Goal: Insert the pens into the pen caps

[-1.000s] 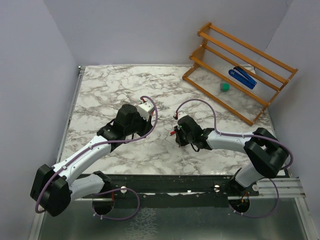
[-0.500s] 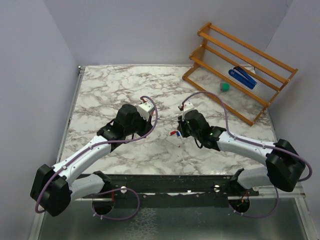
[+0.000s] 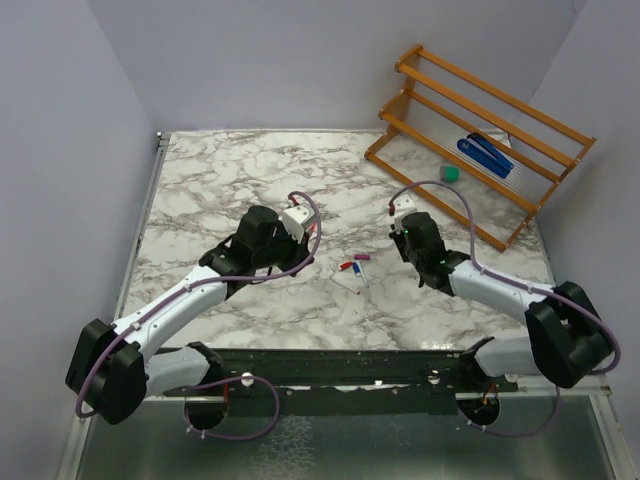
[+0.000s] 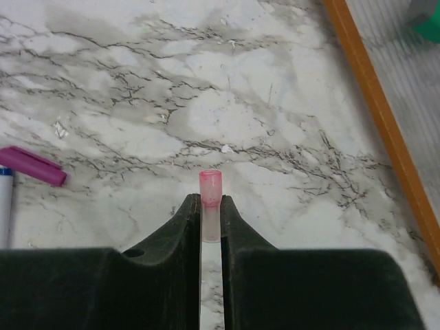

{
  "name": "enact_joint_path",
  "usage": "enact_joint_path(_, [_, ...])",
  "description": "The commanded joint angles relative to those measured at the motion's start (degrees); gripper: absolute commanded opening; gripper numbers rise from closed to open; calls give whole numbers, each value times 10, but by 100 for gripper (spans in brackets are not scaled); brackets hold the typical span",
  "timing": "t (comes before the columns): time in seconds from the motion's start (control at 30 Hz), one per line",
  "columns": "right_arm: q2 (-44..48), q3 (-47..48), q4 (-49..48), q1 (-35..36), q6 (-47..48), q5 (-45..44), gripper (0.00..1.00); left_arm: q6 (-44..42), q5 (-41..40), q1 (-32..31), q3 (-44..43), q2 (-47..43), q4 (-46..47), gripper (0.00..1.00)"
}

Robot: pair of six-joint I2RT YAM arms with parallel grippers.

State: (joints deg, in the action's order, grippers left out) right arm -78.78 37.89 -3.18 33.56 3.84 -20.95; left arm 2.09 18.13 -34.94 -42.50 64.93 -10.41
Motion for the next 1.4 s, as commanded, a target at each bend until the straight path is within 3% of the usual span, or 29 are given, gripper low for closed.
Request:
enact_joint_path(0.0, [71, -63, -92, -19, 193, 147, 0, -15, 64, 2, -23, 12, 13, 0])
enact_joint_path(0.1, [63, -36, -16, -56, 223, 382, 0, -10, 84, 2, -22, 12, 22, 0])
enact_joint_path(0.2, [11, 36, 142, -63, 272, 501, 0, -16, 88, 0, -22, 3, 20, 0])
enact_joint_path(0.3, [-23, 92, 249, -89, 305, 518, 1, -18, 88, -2, -20, -4, 22, 0])
enact_joint_path(0.43, [-36, 108, 283, -118, 330, 501, 0, -18, 94, -5, -20, -10, 22, 0])
enact_joint_path(0.53, [-66, 118, 325, -121, 366, 440, 0, -18, 94, -6, -19, -12, 20, 0])
enact_joint_path(0.8, [-125, 97, 308, -128, 386, 359, 5, -42, 101, -7, -22, -8, 15, 0])
enact_joint_path(0.83, [-128, 99, 310, -128, 388, 362, 9, -43, 100, -7, -22, -7, 14, 0])
enact_joint_path(0.93, [-116, 94, 296, -129, 390, 377, 38, -48, 99, -7, -22, -8, 11, 0])
enact_joint_path(1.17, [-37, 127, 290, -129, 364, 364, 44, -52, 94, -7, -23, -5, 8, 0])
enact_joint_path(1.2, [-14, 135, 287, -129, 351, 365, 50, -52, 93, -7, -23, -5, 8, 0])
enact_joint_path(1.27, [36, 155, 278, -129, 316, 361, 94, -52, 93, -7, -22, -3, 8, 0])
enact_joint_path(1.3, [56, 166, 271, -129, 289, 355, 99, -53, 93, -7, -23, -2, 8, 0])
enact_joint_path(1.37, [88, 183, 253, -129, 215, 329, 100, -53, 91, -7, -23, -1, 7, 0])
